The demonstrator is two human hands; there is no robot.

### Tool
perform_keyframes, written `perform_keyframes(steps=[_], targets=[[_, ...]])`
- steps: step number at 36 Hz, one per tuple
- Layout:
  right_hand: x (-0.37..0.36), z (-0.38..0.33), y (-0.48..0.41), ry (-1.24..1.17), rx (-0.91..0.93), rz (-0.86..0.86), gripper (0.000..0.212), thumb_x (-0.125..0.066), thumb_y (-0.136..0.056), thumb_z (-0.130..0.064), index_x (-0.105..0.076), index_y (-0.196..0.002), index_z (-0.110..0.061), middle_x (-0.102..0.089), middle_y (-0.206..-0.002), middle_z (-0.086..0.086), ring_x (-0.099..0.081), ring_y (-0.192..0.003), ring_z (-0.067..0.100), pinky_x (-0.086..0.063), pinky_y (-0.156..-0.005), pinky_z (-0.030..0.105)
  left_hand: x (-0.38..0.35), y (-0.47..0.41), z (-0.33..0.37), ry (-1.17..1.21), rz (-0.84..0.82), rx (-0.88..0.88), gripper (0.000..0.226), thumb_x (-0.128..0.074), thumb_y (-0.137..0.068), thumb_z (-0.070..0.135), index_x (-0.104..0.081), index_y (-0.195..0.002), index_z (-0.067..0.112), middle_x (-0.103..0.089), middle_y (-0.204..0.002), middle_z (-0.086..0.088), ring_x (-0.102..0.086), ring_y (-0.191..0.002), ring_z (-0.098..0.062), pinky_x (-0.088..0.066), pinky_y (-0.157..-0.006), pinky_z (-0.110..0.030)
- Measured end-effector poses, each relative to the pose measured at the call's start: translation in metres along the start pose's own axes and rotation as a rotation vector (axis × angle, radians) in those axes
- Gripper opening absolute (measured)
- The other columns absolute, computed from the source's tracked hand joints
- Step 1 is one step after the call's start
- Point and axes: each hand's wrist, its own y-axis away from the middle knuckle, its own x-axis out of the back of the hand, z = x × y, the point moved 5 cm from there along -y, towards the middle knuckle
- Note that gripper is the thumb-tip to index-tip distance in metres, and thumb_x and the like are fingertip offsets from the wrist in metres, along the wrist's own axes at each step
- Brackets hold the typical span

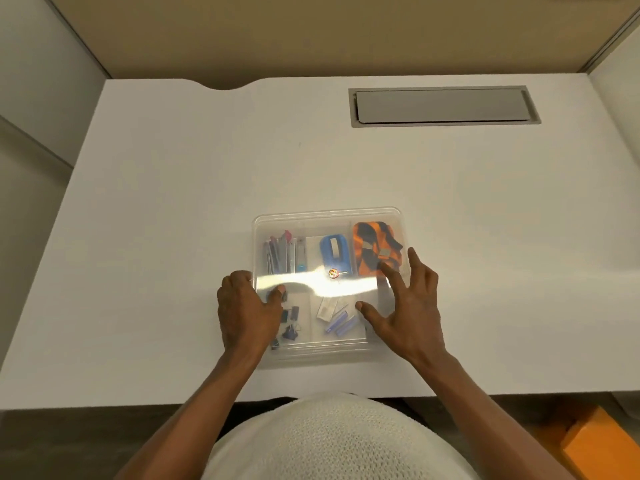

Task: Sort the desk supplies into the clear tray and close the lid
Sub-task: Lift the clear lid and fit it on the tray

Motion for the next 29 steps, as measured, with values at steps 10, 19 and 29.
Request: perform_keyframes(steps=[10,19,29], targets=[[-0.012,0.002,0.006,0.158,0.041,-0.014,0.085,-0.038,-0.098,-0.075,-0.028,-0.166,-0.025,0.001,-0.177,0.015,-0.015,-0.16,0.038,-0.04,-0.12,0.056,-0.016,-0.006,-0.018,-0.085,0.031,-0.117,0.012,-0.053,-0.102,0.013,-0.043,-0.108,0.012,-0.06,-0.084,-0.006,-0.061,-0.065,-0.023,-0.055,-0.054,-0.039],[-0.009,0.002,0.012,0.123,0.063,-0.076,0.092,-0.039,-0.094,-0.079,-0.016,-0.168,-0.029,0.007,-0.177,0.013,-0.008,-0.162,0.038,-0.031,-0.126,0.054,-0.016,-0.007,-0.029,0.027,0.05,-0.191,0.003,-0.046,-0.105,0.011,-0.046,-0.107,0.013,-0.058,-0.088,-0.003,-0.057,-0.068,-0.02,-0.043,-0.052,-0.029],[-0.013,0.006,0.016,0.16,0.039,-0.092,0.093,-0.034,-0.093,-0.083,-0.011,-0.168,-0.033,0.014,-0.176,0.008,-0.016,-0.161,0.038,-0.039,-0.12,0.058,-0.029,0.0,-0.034,0.171,-0.05,-0.212,0.054,-0.051,-0.102,0.012,-0.036,-0.154,0.01,-0.059,-0.13,-0.002,-0.061,-0.106,-0.015,-0.043,-0.085,-0.01]])
